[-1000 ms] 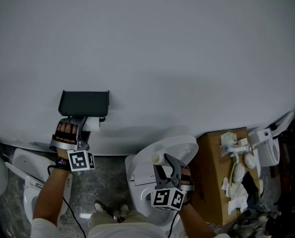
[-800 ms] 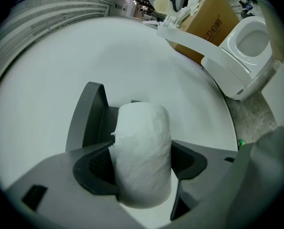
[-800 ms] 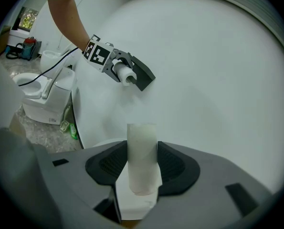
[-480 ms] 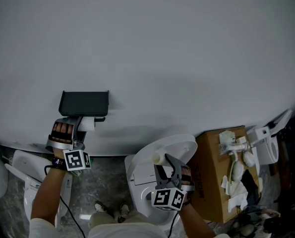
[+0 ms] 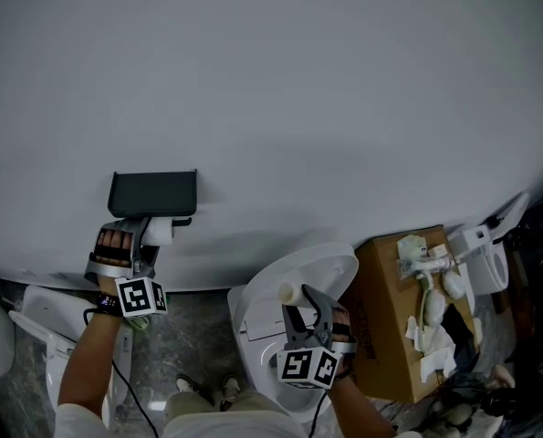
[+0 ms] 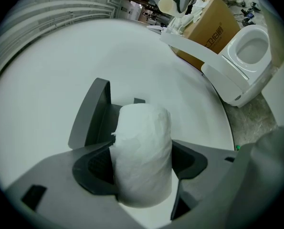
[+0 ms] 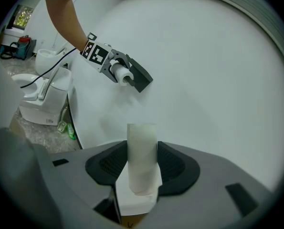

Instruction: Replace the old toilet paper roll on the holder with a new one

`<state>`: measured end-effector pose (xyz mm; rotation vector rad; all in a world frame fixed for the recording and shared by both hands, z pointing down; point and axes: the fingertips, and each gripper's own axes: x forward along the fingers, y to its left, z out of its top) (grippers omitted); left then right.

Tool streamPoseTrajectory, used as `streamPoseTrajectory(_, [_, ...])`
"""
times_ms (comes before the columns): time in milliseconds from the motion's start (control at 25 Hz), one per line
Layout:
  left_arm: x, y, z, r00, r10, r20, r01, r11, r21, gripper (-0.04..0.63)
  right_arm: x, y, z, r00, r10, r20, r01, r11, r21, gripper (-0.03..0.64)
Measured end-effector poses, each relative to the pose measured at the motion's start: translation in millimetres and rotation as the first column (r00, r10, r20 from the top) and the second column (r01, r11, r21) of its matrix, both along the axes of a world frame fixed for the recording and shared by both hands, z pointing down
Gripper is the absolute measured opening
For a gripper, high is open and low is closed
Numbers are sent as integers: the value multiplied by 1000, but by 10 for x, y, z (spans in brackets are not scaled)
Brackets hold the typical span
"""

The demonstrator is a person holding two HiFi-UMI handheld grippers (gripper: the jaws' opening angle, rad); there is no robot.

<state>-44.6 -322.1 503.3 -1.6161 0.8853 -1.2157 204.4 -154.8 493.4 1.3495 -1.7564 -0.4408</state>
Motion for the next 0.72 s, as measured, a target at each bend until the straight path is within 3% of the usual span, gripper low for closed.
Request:
streamPoseTrajectory(480, [39, 160, -41, 993, 20, -116, -30, 996, -82, 348, -64, 187, -40, 997, 78, 8, -78, 997, 0, 192])
streamPoseTrajectory(720, [-28, 273, -34, 989, 33, -142, -46, 995, -93, 353, -321, 188, -79, 998, 58, 9, -58, 998, 5, 192])
